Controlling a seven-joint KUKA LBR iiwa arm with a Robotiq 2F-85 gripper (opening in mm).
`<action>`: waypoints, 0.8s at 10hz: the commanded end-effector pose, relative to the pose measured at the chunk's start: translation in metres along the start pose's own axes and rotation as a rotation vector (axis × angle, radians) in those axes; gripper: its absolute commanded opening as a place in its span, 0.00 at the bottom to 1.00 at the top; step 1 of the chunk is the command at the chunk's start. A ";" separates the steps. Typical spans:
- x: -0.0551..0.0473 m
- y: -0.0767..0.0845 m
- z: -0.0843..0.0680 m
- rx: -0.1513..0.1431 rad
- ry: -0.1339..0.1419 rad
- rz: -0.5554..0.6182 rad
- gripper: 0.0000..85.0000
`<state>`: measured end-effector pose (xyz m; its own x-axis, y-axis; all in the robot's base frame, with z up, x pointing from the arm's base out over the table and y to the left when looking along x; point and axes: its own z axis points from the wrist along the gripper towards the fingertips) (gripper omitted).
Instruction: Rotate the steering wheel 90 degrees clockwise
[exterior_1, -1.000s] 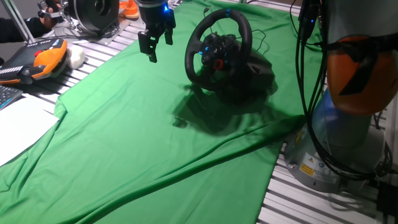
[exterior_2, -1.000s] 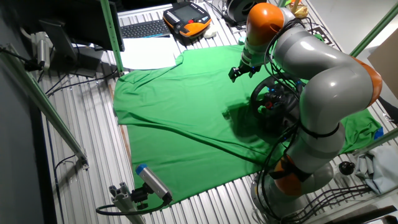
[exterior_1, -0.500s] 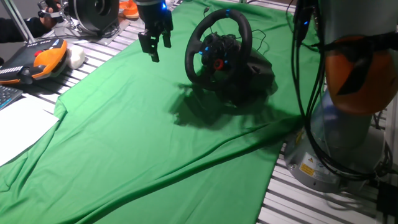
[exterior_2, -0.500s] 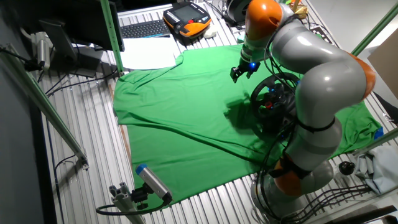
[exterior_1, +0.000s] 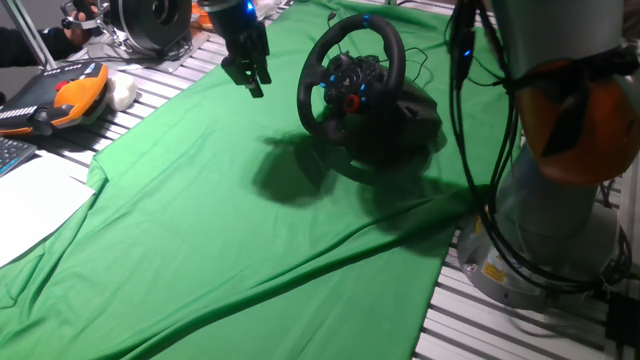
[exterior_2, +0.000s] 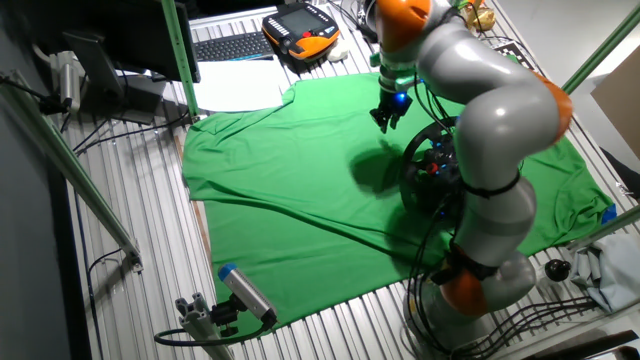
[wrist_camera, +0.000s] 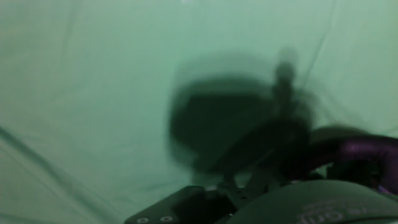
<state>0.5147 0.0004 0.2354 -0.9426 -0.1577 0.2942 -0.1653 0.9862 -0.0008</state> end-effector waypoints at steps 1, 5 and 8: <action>0.000 0.000 0.000 0.000 0.042 -0.007 0.00; 0.000 0.000 0.000 0.006 0.041 0.008 0.00; 0.000 0.001 0.000 0.007 0.043 0.014 0.00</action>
<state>0.5149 0.0009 0.2354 -0.9315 -0.1420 0.3348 -0.1548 0.9879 -0.0117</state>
